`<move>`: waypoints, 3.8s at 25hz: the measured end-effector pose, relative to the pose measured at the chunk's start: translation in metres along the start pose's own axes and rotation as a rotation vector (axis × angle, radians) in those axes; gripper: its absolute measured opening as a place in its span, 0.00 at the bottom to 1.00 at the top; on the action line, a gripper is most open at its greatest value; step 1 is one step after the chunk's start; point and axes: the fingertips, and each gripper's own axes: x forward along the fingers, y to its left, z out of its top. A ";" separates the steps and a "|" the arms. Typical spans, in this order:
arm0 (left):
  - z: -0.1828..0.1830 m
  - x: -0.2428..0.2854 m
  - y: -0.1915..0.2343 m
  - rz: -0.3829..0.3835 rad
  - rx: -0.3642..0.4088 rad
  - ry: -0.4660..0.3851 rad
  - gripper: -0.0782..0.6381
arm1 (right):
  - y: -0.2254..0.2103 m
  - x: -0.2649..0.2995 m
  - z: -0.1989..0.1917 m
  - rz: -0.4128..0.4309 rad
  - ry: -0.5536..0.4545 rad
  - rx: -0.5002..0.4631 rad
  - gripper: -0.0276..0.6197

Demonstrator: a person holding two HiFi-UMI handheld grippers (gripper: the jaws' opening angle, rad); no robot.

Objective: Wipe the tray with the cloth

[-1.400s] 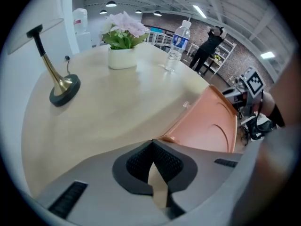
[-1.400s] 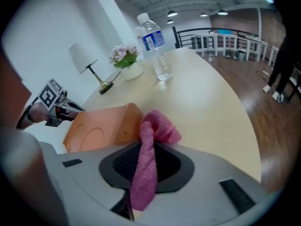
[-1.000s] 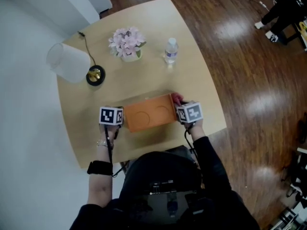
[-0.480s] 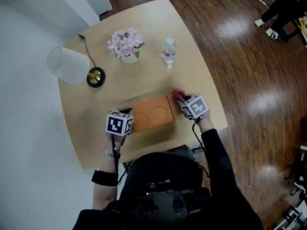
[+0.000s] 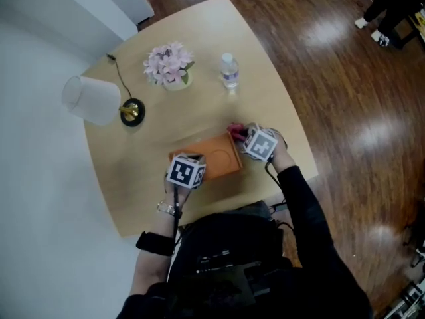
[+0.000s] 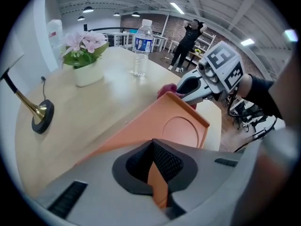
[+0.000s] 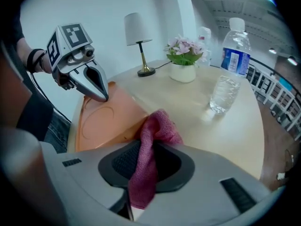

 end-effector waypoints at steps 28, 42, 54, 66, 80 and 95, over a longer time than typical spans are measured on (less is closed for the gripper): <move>-0.002 0.001 0.001 0.014 0.054 0.049 0.11 | 0.092 -0.031 -0.088 0.214 0.044 0.038 0.17; -0.007 0.005 -0.003 0.025 0.063 0.086 0.11 | -0.016 0.021 -0.001 0.038 -0.047 0.084 0.17; -0.001 0.002 0.002 0.036 0.088 0.065 0.11 | 0.040 0.015 -0.036 0.173 0.008 0.053 0.17; -0.001 0.002 0.002 0.033 0.094 0.049 0.11 | 0.128 -0.013 -0.092 0.288 0.055 0.095 0.17; -0.019 -0.057 -0.020 -0.031 -0.001 -0.101 0.11 | 0.047 -0.044 -0.065 0.059 0.066 0.123 0.17; -0.136 -0.029 -0.026 -0.045 -0.245 0.021 0.11 | -0.036 0.016 0.068 0.023 0.030 -0.111 0.17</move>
